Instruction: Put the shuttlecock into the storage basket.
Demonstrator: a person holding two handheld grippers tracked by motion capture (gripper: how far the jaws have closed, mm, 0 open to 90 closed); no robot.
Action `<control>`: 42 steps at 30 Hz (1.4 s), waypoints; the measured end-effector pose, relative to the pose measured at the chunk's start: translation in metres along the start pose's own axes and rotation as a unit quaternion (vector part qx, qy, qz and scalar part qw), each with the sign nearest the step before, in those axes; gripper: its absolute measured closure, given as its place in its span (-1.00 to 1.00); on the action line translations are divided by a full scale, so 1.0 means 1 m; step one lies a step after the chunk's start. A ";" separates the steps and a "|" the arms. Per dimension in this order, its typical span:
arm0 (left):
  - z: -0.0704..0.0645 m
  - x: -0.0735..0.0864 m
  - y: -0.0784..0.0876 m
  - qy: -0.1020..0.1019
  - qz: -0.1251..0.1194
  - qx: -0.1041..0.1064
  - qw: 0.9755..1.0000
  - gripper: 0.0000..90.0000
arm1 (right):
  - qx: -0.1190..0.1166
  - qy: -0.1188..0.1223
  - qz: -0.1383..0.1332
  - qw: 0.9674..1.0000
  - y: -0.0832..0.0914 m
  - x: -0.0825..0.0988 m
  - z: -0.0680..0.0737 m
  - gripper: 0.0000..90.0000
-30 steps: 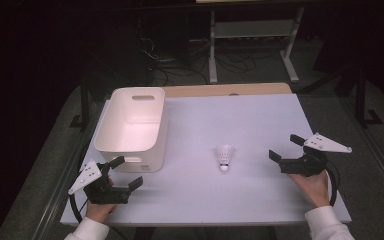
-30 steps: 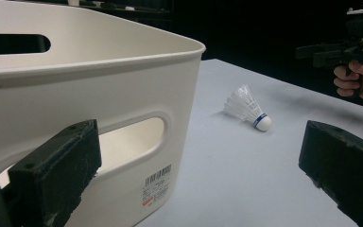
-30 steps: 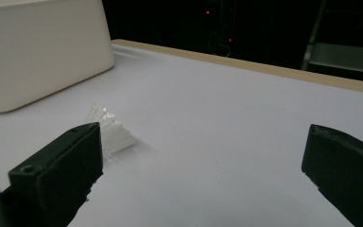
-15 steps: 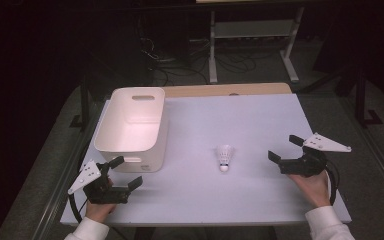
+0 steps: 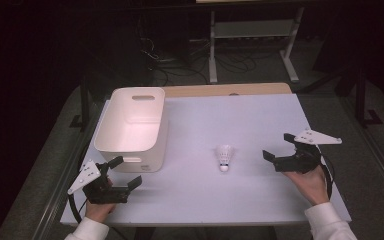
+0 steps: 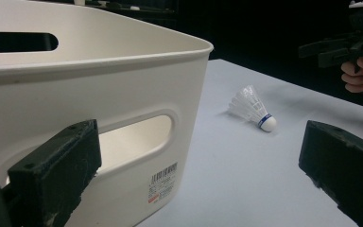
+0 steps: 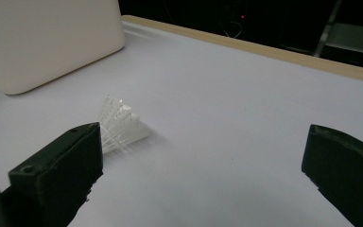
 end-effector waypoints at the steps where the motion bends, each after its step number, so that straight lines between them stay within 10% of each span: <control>1: 0.000 0.000 0.000 0.000 -0.001 0.000 1.000 -1.00 | -0.002 0.000 0.003 1.000 -0.001 -0.001 0.000 -1.00; 42: 0.003 0.000 0.003 -0.005 0.004 -0.008 1.000 -1.00 | -0.044 0.019 0.068 0.997 -0.045 -0.015 0.007 -1.00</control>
Point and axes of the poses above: each handheld gripper's, and its own axes: y roughly backward along the jaws, x roughly out of its underside, z roughly to its left, the point moved 6 cm from there along -y, roughly forward along the jaws, and after that the axes turned 12 degrees about -x, right-handed, at the moved point
